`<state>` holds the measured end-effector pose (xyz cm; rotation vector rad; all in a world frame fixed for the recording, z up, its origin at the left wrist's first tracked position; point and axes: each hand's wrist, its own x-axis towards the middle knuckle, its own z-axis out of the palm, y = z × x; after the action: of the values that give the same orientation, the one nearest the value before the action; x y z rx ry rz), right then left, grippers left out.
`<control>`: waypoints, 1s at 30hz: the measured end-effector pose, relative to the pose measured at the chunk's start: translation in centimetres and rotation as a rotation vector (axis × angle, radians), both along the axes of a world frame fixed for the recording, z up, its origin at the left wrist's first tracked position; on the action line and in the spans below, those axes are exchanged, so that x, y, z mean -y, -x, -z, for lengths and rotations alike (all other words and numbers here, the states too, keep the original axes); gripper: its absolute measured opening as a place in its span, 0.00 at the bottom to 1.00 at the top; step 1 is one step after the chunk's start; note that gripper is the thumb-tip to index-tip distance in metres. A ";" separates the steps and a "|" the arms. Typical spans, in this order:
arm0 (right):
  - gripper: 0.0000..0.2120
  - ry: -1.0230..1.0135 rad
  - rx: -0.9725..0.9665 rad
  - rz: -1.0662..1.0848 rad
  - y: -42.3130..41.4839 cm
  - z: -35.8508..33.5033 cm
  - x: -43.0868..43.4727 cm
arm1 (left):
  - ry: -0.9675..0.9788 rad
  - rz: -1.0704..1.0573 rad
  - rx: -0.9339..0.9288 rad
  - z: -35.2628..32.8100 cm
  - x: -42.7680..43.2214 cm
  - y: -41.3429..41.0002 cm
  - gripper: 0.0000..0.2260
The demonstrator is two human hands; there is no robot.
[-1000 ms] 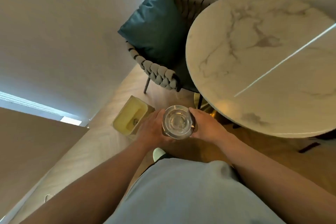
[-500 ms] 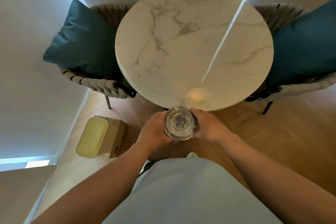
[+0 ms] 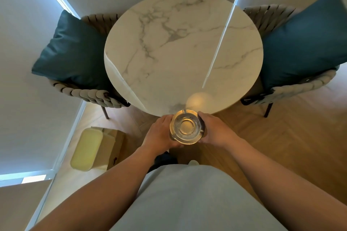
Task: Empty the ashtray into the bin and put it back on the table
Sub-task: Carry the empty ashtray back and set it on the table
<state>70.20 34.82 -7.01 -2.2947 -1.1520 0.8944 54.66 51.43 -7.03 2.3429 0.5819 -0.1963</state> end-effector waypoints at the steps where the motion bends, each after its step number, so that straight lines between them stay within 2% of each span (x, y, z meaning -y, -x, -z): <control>1: 0.35 -0.003 0.005 0.002 -0.2 0.0 -0.1 | -0.002 0.003 -0.001 0.0 -0.2 -0.2 0.46; 14: 0.42 0.049 0.056 0.028 -4.9 0.4 -6.8 | 0.023 0.021 0.023 1.1 -7.3 -5.4 0.46; 30: 0.33 0.043 0.086 0.137 -15.1 0.1 -20.3 | -0.022 0.143 -0.014 1.5 -22.6 -18.1 0.45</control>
<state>85.25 55.08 -7.08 -2.4345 -1.0045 0.7832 72.73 74.06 -8.57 2.4073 0.4245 -0.2733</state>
